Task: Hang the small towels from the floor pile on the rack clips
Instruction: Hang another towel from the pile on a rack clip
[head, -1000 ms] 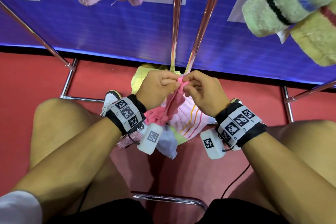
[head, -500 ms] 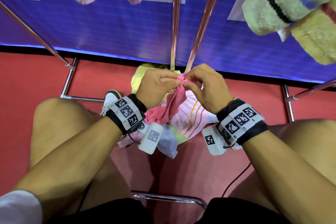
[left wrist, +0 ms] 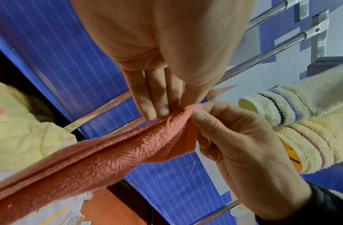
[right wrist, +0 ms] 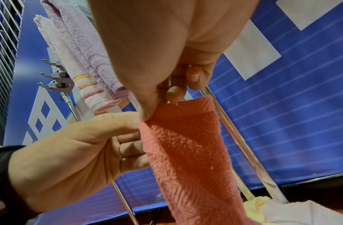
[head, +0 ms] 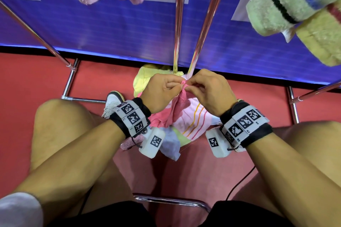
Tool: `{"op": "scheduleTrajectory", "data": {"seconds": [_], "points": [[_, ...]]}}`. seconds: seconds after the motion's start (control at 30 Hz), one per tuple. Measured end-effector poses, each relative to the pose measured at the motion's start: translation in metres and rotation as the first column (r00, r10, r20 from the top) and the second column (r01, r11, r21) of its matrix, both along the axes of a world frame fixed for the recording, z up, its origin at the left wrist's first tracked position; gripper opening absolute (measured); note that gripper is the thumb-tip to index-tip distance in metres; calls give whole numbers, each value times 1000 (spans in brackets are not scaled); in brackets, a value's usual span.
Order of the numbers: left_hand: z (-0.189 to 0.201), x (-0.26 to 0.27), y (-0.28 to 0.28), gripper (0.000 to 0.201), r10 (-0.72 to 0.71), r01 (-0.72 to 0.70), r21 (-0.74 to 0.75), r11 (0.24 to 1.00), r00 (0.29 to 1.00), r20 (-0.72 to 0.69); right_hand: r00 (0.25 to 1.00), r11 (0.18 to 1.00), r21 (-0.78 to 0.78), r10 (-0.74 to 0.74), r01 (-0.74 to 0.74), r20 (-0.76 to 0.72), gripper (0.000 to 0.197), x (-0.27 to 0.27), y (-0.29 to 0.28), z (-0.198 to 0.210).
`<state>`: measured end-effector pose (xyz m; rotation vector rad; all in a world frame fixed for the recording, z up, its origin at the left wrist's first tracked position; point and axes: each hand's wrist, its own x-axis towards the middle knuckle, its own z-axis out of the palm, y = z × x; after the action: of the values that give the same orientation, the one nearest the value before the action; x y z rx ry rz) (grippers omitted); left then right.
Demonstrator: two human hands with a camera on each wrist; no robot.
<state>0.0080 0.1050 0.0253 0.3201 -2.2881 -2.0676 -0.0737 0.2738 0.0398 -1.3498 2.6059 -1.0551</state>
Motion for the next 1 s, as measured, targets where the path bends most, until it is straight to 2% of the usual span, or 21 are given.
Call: {"op": "scheduleTrajectory", "data": {"seconds": [0.17,0.3,0.43,0.63,0.77,0.9,1.0], "points": [[-1,1,1,13,-9,6,-99,995,1000,-29,1000,1000,10,-13,13,-5,14,1,0,-1],[2,0,1,12,-25,19,-101,995,998,-56,999,999,-6,-32,32,4,15,1,0,-2],[7,1,0,21,-44,39,-76,996,996,-73,998,997,37,-61,61,12,24,-2,2,0],[9,2,-1,34,-113,105,-140,985,992,-55,996,997,31,-75,73,57,28,-1,5,-2],[10,3,-3,29,-160,153,-127,980,986,-44,994,995,31,-93,91,53,29,-1,4,-1],[11,2,-6,34,-126,126,-102,987,992,6,989,996,9,-95,94,112,27,1,3,0],[18,1,-6,31,-75,75,-57,996,997,-10,986,995,-30,-94,99,140,25,2,3,1]]}}
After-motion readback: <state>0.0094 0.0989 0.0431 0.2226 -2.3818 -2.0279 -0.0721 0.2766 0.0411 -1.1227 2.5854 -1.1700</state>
